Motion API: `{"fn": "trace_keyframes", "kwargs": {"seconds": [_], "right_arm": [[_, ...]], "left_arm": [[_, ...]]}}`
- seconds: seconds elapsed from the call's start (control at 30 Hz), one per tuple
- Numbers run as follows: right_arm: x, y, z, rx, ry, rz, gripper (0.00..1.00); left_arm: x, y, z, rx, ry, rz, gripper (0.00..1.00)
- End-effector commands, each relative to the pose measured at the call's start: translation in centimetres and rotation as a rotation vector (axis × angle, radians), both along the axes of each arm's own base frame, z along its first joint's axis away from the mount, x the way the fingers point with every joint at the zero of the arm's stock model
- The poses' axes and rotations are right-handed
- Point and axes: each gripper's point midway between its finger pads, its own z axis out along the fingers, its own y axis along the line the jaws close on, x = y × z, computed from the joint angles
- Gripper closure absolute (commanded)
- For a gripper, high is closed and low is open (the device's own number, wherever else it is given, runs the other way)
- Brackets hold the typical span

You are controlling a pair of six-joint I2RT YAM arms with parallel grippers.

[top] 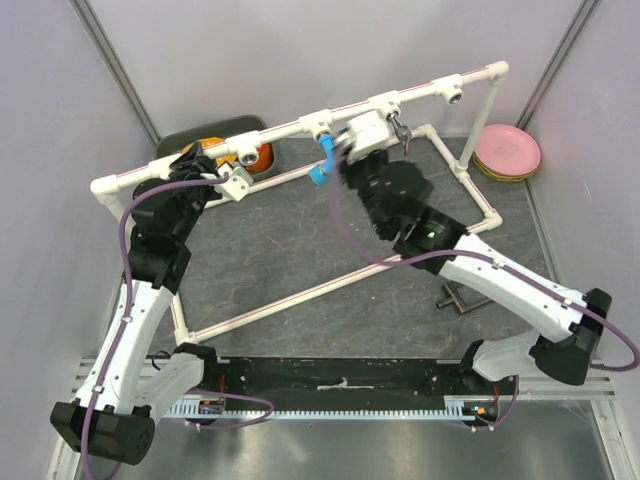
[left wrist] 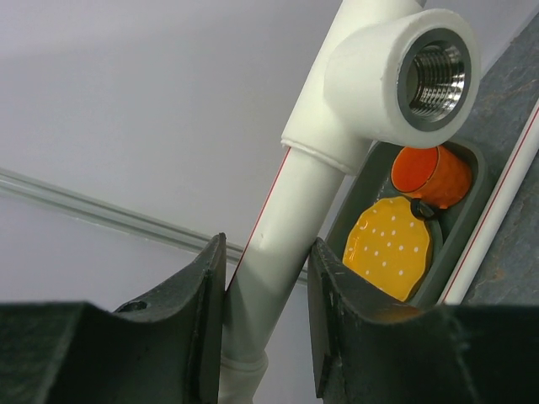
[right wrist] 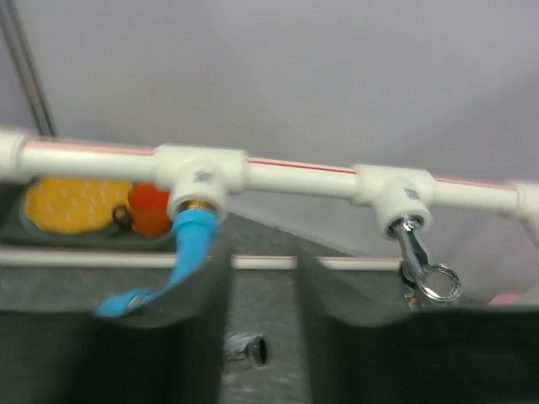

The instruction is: Install the water faucets

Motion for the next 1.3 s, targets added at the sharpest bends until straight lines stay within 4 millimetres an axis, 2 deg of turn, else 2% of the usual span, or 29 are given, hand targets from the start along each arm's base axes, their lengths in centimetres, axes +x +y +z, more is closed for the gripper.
{"fn": "trace_keyframes", "kwargs": {"seconds": [0.0, 0.1, 0.17, 0.2, 0.27, 0.3, 0.37, 0.4, 0.47, 0.53, 0.57, 0.63, 0.73, 0.77, 0.83, 0.87, 0.97, 1.1, 1.27], "right_arm": [[1.6, -1.3, 2.8, 0.81, 0.107, 0.049, 1.0], [1.5, -1.1, 3.7, 0.778, 0.082, 0.086, 1.0], [1.5, -0.6, 3.9, 0.643, 0.075, 0.1, 0.91], [1.1, -0.1, 3.7, 0.58, 0.081, 0.139, 0.81], [0.1, -0.2, 4.6, 0.46, 0.027, 0.184, 0.68], [-0.5, 0.0, 4.6, 0.392, 0.022, 0.214, 0.56], [-1.2, -0.7, 5.2, 0.226, -0.034, 0.213, 0.47], [-1.6, -1.0, 5.1, 0.147, -0.031, 0.208, 0.4], [-2.4, -1.2, 5.4, -0.048, -0.097, 0.196, 0.33], [-3.6, -0.9, 4.5, -0.249, -0.119, 0.177, 0.27], [-3.8, -1.0, 4.0, -0.43, -0.164, 0.163, 0.23], [-4.4, -0.7, 2.5, -0.62, -0.187, 0.128, 0.14], [-4.5, -0.5, 0.7, -0.928, -0.248, 0.086, 0.04], [-4.2, -1.3, 0.5, -0.996, -0.239, 0.026, 0.03], [-4.0, -1.3, -0.4, -1.153, -0.257, -0.009, 0.02], [-3.9, -1.9, -0.7, -1.207, -0.245, -0.057, 0.02], [-3.4, -1.8, -1.2, -1.351, -0.291, -0.118, 0.02], [-2.5, -0.6, -2.5, -1.434, -0.302, -0.149, 0.02], [-0.9, 0.2, -1.8, -1.442, -0.39, -0.219, 0.02]], "left_arm": [[0.4, 1.0, -2.8, -0.166, 0.108, 0.058, 0.98], [0.4, 1.0, -2.8, -0.166, 0.108, 0.057, 0.98], [0.4, 1.0, -2.9, -0.167, 0.109, 0.057, 0.98], [0.4, 1.0, -2.8, -0.168, 0.106, 0.056, 0.98], [0.4, 1.0, -2.8, -0.167, 0.108, 0.06, 0.98], [0.4, 1.0, -2.9, -0.166, 0.11, 0.058, 0.98], [0.5, 1.0, -3.0, -0.167, 0.112, 0.057, 0.98], [0.5, 1.0, -2.9, -0.167, 0.112, 0.055, 0.98], [0.6, 1.0, -3.0, -0.169, 0.116, 0.056, 0.98], [0.6, 1.0, -3.1, -0.169, 0.117, 0.056, 0.98], [0.6, 1.0, -3.0, -0.168, 0.115, 0.056, 0.98], [0.6, 1.0, -3.0, -0.169, 0.116, 0.056, 0.98], [0.6, 1.0, -3.0, -0.169, 0.116, 0.054, 0.98], [0.5, 1.0, -2.9, -0.17, 0.113, 0.055, 0.98], [0.6, 1.0, -3.0, -0.171, 0.116, 0.056, 0.98], [0.6, 1.0, -3.0, -0.171, 0.116, 0.056, 0.98], [0.5, 1.0, -2.8, -0.17, 0.111, 0.054, 0.98], [0.3, 1.1, -2.6, -0.171, 0.104, 0.055, 0.98], [0.2, 1.0, -2.5, -0.172, 0.098, 0.053, 0.98]]}}
